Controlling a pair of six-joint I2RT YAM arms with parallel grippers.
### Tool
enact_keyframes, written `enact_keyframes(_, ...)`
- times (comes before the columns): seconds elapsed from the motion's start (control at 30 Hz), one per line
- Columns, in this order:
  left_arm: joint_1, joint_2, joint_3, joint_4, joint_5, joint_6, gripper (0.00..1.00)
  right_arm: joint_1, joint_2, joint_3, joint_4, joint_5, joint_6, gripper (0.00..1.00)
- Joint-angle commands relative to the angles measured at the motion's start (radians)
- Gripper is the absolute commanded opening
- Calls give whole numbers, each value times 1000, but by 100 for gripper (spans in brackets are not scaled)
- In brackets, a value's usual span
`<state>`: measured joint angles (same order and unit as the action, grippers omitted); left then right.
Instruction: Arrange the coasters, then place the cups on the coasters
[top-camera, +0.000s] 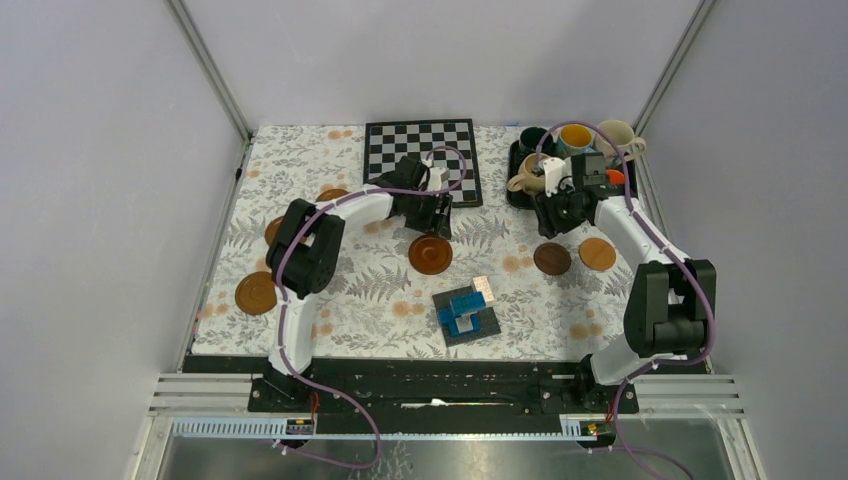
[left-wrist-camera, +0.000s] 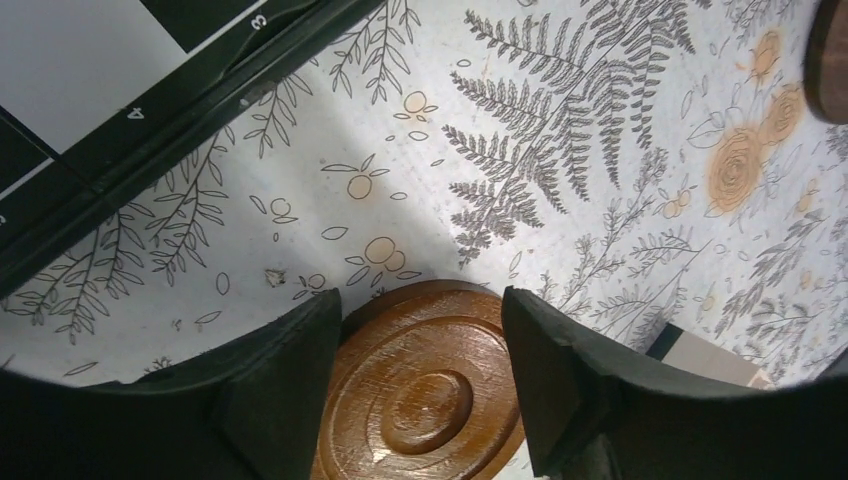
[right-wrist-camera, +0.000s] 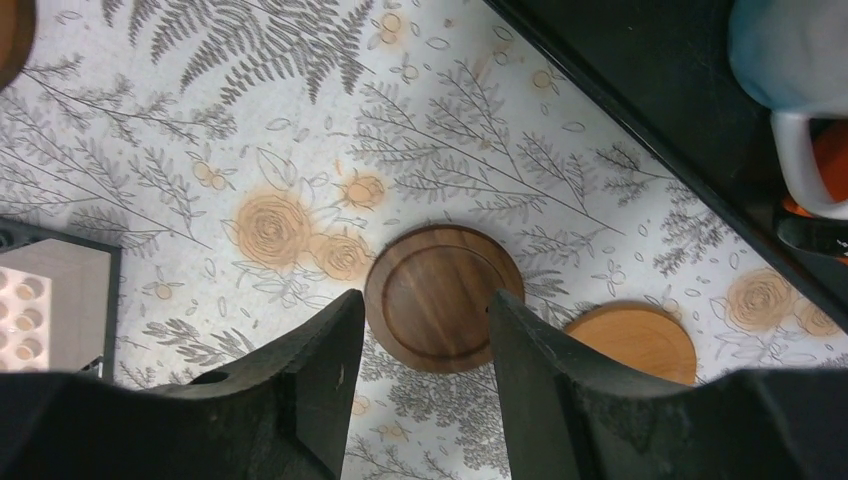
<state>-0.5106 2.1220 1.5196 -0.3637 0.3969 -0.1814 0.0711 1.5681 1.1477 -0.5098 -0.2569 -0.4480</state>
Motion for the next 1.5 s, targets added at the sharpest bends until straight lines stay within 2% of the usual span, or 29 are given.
enact_keyframes(0.0, 32, -40, 37, -21, -3, -19, 71, 64, -15, 4, 37, -41, 50, 56)
enact_keyframes(0.17, 129, -212, -22, -58, -11, 37, 80, 176, 43, 31, 97, -48, 95, 59)
enact_keyframes(0.3, 243, -382, -125, -91, -1, 61, 86, 269, 112, 75, 147, -55, 130, 62)
enact_keyframes(0.5, 424, -551, -232, -157, 14, 77, 99, 415, 242, 173, 207, -37, 174, 68)
enact_keyframes(0.7, 542, -657, -318, -162, 4, 75, 99, 509, 379, 291, 211, 24, 194, 72)
enact_keyframes(0.83, 579, -680, -322, -170, -13, 96, 99, 557, 439, 331, 217, 78, 192, 76)
enact_keyframes(1.07, 608, -691, -333, -178, -5, 100, 99, 602, 501, 352, 218, 153, 181, 77)
enact_keyframes(1.23, 612, -690, -339, -178, 0, 102, 99, 605, 538, 353, 198, 206, 174, 74)
enact_keyframes(1.47, 620, -660, -320, -177, 2, 112, 99, 582, 490, 280, 162, 226, 158, 55)
